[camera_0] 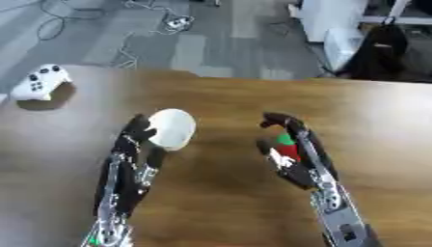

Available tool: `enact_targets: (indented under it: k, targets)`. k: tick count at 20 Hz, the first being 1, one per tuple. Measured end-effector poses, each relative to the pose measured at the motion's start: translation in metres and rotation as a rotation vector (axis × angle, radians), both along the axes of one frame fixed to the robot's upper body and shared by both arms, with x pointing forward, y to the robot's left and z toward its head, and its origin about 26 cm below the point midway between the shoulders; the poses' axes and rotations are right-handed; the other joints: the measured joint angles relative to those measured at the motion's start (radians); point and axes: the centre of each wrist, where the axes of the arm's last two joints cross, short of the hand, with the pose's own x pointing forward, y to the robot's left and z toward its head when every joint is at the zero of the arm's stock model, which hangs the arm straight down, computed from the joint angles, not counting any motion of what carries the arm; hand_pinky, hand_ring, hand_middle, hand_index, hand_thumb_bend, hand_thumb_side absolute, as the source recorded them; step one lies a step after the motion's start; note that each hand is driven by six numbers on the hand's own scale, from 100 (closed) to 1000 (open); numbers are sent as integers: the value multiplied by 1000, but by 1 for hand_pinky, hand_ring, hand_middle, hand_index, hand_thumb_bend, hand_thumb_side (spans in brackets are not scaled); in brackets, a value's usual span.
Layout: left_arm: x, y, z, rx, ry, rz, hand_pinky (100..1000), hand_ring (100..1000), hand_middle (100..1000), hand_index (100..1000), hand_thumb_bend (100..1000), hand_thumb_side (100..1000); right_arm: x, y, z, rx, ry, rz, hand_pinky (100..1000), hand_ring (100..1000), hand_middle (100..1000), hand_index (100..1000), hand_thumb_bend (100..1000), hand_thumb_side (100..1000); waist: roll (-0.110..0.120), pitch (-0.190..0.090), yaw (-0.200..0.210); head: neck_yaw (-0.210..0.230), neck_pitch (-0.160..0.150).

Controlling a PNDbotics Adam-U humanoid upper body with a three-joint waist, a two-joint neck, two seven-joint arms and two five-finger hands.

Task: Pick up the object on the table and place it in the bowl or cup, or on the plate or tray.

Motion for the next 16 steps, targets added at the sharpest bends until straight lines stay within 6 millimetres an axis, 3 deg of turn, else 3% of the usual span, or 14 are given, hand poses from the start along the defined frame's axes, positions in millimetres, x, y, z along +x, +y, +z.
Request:
enact_targets:
  k: [1,5,10,16]
  targets:
    - [0,0,0,0,0,0,1000,833,929,827,654,643,4,2,5,-50,-31,1,919,864,710,843,582,719,0,-1,0,0,2]
    - [0,0,0,0,0,0,1000,833,924,823,660,646,16,7,12,-278,-141,-17,903,891,762,861,615,758,0,-1,4,0,8]
    - [0,-1,-1,-5,2,-1,1000,832,921,819,662,648,32,13,12,-538,-245,-20,888,875,779,864,622,749,1,-1,8,-8,17]
    - [0,-2,-1,-8,2,-2,1000,832,918,816,662,651,46,17,3,-697,-271,-23,896,868,778,860,611,735,1,-2,9,-30,25]
